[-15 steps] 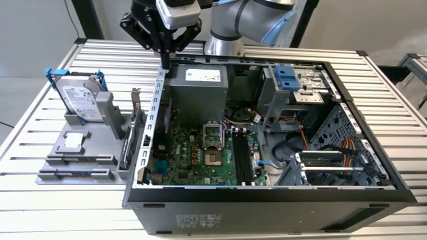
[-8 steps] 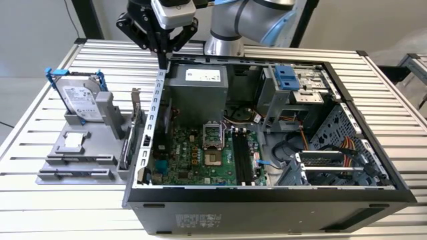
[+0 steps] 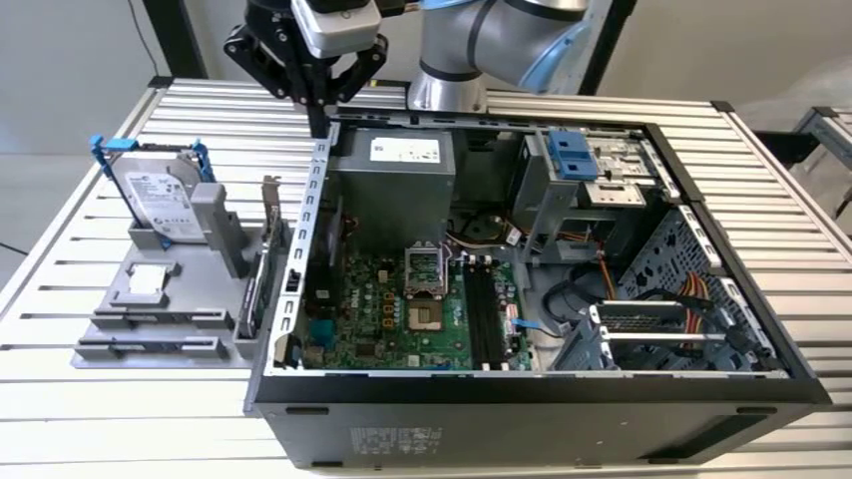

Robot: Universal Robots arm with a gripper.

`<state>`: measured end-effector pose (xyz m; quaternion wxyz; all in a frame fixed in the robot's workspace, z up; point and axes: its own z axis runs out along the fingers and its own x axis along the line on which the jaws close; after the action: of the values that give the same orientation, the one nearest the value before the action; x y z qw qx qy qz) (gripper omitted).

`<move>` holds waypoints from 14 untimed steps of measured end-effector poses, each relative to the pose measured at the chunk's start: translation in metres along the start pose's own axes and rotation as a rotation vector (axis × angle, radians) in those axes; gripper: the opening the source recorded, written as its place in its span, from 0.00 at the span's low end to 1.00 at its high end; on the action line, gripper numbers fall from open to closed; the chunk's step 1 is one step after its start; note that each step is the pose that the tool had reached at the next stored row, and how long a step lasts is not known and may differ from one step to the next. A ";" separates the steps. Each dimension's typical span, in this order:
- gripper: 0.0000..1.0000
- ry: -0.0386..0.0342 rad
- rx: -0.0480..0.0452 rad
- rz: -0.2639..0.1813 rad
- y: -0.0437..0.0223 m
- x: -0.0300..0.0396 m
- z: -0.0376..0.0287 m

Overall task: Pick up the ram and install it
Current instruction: 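Reach for the ram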

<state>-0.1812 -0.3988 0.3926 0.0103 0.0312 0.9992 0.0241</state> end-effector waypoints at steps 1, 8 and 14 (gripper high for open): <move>0.00 0.0000 0.0000 0.000 0.0000 0.0004 0.0000; 0.00 0.0000 0.0000 0.000 -0.0002 0.0025 -0.0001; 0.00 0.0000 0.0000 0.000 -0.0003 0.0040 -0.0001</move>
<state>-0.1851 -0.3988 0.3926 0.0102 0.0312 0.9992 0.0241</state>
